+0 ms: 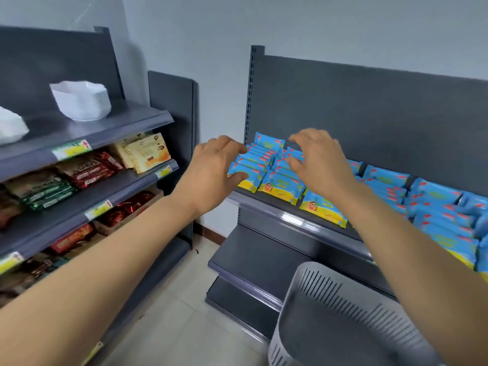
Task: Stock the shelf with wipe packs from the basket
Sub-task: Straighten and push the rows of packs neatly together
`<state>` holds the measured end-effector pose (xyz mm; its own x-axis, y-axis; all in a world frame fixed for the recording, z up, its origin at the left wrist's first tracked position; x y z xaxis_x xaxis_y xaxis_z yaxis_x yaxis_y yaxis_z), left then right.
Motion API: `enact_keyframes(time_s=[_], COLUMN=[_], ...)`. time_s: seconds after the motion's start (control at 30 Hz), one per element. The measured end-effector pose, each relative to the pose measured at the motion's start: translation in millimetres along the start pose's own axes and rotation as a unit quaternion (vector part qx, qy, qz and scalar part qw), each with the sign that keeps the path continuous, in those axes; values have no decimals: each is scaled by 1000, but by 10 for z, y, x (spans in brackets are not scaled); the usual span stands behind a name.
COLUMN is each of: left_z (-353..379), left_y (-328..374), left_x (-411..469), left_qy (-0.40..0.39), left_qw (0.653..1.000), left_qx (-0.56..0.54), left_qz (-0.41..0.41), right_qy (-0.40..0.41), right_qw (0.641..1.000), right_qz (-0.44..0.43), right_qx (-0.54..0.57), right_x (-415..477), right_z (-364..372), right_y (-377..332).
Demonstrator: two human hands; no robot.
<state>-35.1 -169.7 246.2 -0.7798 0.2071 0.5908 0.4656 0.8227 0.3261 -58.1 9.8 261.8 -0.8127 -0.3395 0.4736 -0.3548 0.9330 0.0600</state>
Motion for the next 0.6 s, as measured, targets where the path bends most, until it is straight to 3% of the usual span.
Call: enact_keyframes(time_s=[0.27, 0.47, 0.6], left_z=[259, 834, 1300], left_y=[-548, -857, -1124], left_x=[378, 1071, 1484], left_qy=[-23, -58, -107], left_qw=[999, 993, 984], left_qx=[30, 56, 83], left_qz=[19, 84, 118], right_qy=[-14, 4, -25], right_qw=[1000, 1000, 999], right_qz=[-7, 19, 46], right_qx=[-3, 10, 13], right_x=[561, 1100, 1438], right_z=[519, 1022, 1424], right_y=[-42, 374, 651])
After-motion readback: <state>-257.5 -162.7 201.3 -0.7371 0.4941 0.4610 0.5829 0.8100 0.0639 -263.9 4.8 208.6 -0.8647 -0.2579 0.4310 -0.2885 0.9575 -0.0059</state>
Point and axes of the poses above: each hand's wrist, its own x-axis towards the middle knuckle, its own z-axis out of the palm, y = z × x, the point moved 6 cm from there along x, towards the middle knuckle, and after that the axes turned 9 degrees about -z, right-handed, at the moved point
